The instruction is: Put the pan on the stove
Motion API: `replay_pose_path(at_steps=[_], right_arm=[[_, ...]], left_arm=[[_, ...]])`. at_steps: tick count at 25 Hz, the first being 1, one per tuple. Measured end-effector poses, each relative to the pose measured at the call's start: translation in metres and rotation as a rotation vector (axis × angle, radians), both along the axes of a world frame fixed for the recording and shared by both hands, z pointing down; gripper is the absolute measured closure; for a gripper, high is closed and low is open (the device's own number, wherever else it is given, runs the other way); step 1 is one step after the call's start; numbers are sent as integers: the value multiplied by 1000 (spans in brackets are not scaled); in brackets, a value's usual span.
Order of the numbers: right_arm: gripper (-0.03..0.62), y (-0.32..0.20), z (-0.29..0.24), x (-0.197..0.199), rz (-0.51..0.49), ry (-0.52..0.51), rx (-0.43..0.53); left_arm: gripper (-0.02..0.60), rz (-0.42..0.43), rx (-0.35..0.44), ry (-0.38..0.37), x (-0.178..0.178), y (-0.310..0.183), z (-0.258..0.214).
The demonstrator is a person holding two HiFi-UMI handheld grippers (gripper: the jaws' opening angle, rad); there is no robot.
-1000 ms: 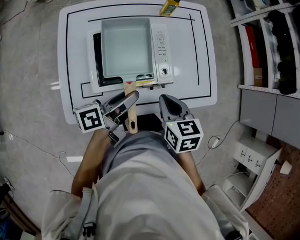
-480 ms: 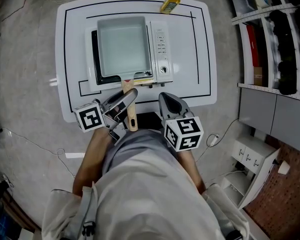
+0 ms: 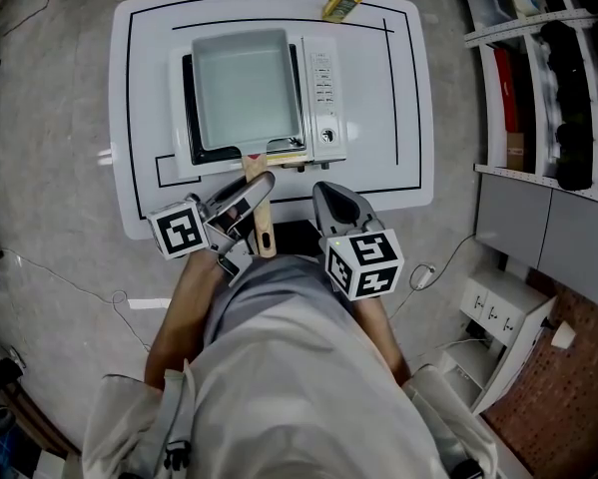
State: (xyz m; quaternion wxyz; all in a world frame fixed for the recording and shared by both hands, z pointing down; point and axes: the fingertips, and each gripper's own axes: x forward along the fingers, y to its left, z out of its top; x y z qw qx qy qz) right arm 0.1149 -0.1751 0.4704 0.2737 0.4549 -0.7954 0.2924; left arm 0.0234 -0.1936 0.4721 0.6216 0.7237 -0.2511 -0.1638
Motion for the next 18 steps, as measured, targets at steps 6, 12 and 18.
replay_pose_path(at_steps=[6,12,18], right_arm=[[585,1,3,2,-6,3,-5],[585,1,4,0,-16,15,-6],[585,1,4,0,-15,12,-9]], left_arm=[[423,5,2,-2,0,-2,1],[423,-10,5,0,-2,-4,3],[422,-4,9,11,-1,-3,2]])
